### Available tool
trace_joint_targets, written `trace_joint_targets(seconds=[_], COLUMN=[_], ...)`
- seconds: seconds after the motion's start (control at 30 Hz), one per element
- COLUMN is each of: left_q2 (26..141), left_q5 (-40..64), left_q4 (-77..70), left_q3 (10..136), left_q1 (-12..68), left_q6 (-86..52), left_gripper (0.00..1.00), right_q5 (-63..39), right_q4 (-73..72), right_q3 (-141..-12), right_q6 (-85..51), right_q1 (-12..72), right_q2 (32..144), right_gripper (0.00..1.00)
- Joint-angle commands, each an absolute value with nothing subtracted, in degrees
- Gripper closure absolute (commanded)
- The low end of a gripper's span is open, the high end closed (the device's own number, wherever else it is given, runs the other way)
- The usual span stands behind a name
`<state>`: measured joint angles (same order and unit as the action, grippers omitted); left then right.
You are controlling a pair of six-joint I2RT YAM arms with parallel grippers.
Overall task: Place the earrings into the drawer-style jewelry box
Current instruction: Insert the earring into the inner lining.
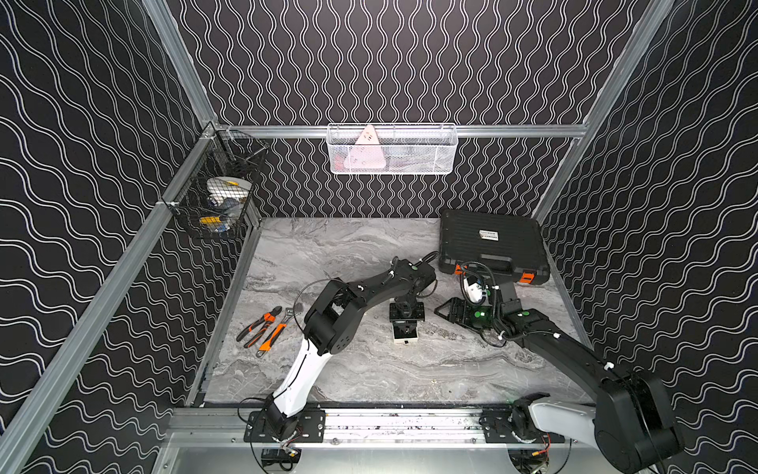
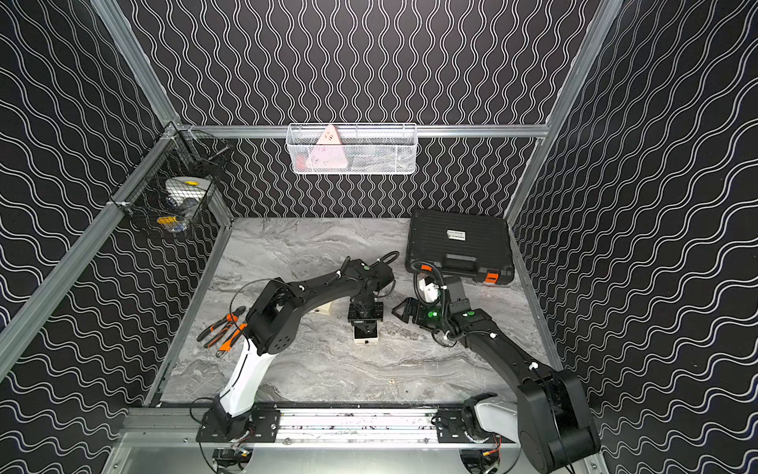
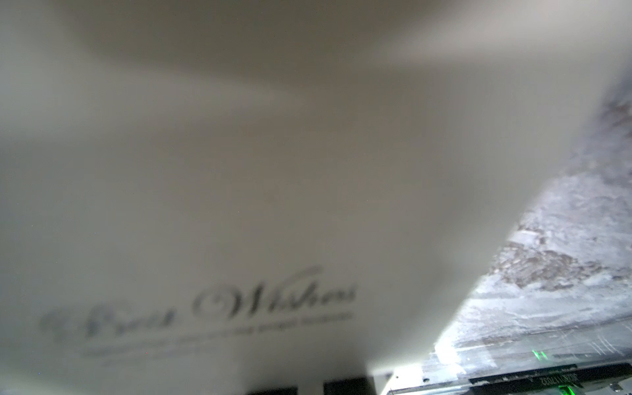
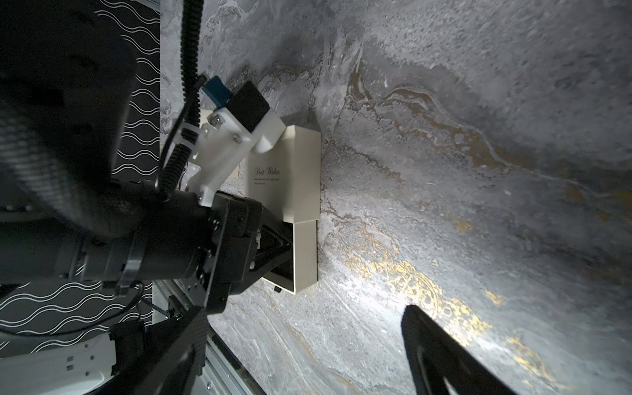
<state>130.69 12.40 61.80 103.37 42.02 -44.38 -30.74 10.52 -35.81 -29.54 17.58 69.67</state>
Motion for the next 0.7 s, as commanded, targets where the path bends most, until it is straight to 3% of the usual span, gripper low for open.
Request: trace_joint_targets(seconds=[0.0, 0.37, 0.47, 0.67], left_q2=[131.9, 128.3, 127.6, 126.4], left_q5=[7.7, 7.4, 7.7, 8.1], left_q4=[60.2, 60.3, 59.9, 59.8], left_q3=[102.6, 101.7, 101.1, 100.7], left_q1=[41.9, 41.9, 41.9, 42.0], left_q6=[-41.7, -40.5, -40.7, -41.1], left_gripper=[0.97, 0.67, 0.61, 0.59], right_q5=[-31.5, -32.0, -32.3, -32.5], right_q4=[9.0, 8.3, 8.2, 8.1], right_q3=[-36.0, -36.7, -36.7, -36.7], right_q6=[-30.2, -30.7, -30.9, -31.1], right_q1=[17.6, 17.6, 17.6, 17.6], right_q2=[69.8, 70.6, 70.6, 70.6], right_gripper=[0.08, 0.07, 0.07, 0.07])
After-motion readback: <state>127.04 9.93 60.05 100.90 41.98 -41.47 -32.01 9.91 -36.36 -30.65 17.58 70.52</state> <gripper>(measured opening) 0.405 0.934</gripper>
